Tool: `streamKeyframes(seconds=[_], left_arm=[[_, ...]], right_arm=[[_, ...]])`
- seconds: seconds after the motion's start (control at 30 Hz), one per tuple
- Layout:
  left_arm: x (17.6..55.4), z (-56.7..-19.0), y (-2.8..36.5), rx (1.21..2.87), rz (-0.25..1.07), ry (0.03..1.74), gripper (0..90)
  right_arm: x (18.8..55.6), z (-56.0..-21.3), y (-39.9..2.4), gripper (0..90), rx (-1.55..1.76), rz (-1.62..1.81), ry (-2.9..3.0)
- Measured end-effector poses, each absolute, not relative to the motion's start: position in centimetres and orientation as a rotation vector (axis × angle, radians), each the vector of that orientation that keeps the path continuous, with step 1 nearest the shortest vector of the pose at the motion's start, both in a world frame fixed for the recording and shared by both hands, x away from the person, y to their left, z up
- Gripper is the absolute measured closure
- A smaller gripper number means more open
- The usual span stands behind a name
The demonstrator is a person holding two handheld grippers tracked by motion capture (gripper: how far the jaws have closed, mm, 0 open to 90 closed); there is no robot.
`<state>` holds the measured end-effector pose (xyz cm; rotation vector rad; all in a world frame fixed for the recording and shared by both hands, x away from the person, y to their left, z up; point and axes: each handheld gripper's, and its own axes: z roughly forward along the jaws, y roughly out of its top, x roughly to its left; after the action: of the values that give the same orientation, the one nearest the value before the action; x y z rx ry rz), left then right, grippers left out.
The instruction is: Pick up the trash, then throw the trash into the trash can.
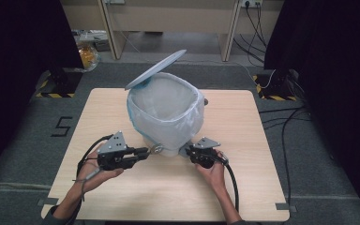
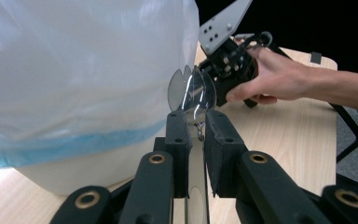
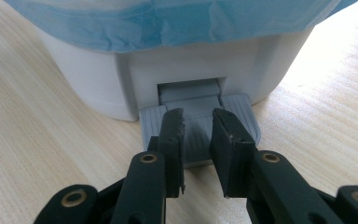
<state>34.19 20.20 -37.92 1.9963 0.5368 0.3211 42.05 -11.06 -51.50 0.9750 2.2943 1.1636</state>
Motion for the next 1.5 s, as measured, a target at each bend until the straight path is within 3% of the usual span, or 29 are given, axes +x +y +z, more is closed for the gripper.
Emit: streamKeyframes(seconds=[0.73,1.5], left_arm=[[34.5,-33.0,19.4,1.935,0.341,0.489,79.6],[37.0,-30.1,18.0,1.814,0.405,0.557,79.6]], right_arm=[[42.1,-51.5,-11.1,74.0,0.976,1.165,2.295],[42.0,-51.5,-11.1,74.0,0.975,1.165,2.293]])
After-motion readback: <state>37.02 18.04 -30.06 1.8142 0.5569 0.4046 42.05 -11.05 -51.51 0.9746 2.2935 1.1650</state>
